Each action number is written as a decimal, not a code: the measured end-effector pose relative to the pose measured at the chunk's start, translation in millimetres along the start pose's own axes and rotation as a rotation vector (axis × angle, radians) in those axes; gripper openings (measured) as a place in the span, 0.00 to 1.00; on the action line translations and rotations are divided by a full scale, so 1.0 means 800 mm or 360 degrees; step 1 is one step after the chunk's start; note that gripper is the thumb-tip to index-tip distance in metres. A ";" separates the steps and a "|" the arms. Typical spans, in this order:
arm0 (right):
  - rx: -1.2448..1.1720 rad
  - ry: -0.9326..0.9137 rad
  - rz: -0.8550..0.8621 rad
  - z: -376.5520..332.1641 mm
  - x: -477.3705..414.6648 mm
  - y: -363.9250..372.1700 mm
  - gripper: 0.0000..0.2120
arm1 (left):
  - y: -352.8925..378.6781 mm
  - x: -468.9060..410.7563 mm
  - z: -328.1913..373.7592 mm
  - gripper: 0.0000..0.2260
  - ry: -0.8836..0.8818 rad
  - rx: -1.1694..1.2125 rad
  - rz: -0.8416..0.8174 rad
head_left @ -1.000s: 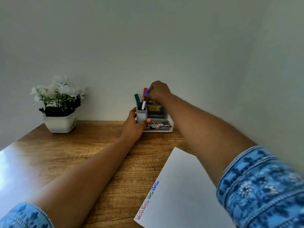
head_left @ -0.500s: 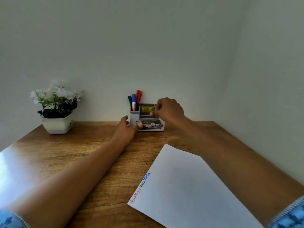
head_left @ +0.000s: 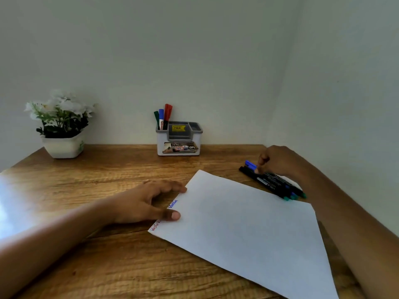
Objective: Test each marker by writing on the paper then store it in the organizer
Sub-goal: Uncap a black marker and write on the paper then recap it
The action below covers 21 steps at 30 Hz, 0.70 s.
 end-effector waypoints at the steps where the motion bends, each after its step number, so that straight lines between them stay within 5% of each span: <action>1: -0.0002 0.0009 -0.0043 0.003 0.001 0.001 0.10 | 0.000 0.000 0.001 0.35 0.0024 -0.0032 -0.0008; 8: 0.0211 -0.0024 -0.0128 -0.013 0.015 0.008 0.19 | 0.000 -0.002 0.001 0.40 0.0091 -0.0158 -0.0003; 15: 0.0064 -0.0289 -0.0150 -0.046 0.026 0.019 0.09 | -0.001 -0.001 0.001 0.40 0.0131 -0.0186 -0.0013; 21: -0.0276 -0.0758 0.0208 -0.103 0.053 0.007 0.07 | -0.001 -0.002 0.001 0.44 0.0074 -0.0097 0.0020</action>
Point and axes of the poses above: each hand's wrist, its own x-axis away from the middle knuckle, its own y-axis out of the palm, z = x × y, the point moved 5 cm from there along -x, towards the middle knuckle, and after that the axes turned 13 degrees about z, right-handed, at the moved point
